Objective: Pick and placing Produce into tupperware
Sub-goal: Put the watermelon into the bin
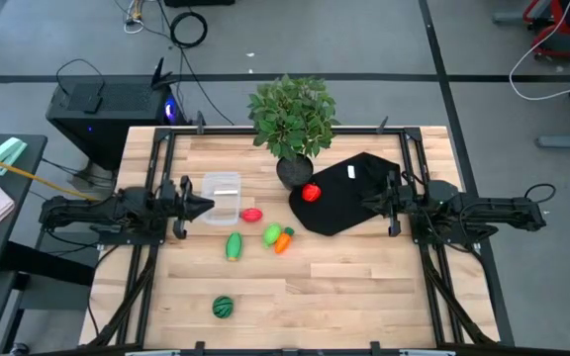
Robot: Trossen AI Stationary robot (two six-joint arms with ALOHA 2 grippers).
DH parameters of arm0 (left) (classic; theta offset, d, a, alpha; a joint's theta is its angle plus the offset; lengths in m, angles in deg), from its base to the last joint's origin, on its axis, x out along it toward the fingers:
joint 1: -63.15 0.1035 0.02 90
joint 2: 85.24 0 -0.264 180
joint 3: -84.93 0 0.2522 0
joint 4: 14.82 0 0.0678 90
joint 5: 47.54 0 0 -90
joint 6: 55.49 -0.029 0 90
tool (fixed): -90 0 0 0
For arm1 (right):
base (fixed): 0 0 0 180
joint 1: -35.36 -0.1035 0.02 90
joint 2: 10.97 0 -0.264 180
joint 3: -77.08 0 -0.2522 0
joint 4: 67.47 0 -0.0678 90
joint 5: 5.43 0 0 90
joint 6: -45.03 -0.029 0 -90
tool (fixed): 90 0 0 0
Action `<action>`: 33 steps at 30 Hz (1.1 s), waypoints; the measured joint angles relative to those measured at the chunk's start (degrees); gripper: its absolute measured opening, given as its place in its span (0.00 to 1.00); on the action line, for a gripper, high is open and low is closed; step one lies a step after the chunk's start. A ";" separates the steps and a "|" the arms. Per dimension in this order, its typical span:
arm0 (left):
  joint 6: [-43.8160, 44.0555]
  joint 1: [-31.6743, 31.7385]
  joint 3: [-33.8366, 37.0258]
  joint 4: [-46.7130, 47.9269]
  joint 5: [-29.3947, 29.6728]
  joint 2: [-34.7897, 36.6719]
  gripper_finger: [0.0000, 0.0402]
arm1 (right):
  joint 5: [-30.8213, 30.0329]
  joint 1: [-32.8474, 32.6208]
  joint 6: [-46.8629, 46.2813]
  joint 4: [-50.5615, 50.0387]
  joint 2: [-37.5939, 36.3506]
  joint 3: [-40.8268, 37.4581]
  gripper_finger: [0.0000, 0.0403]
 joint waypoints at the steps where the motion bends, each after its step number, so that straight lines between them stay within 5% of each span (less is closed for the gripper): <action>1: -1.92 0.00 0.00 -0.63 0.00 0.01 0.13 | -0.01 0.00 0.00 0.12 0.00 0.01 0.09; 8: -12.15 -0.01 -0.01 -5.14 0.00 0.01 0.15 | -0.01 0.02 -3.61 4.84 0.00 -0.01 0.09; 25: -16.70 -0.24 -0.01 -9.47 -1.58 0.00 0.10 | -0.01 0.03 -6.93 18.04 0.03 -0.01 0.09; 33: -21.16 -7.40 -0.22 -14.63 -2.02 0.02 0.13 | 0.01 0.03 -8.15 23.64 1.28 -0.01 0.09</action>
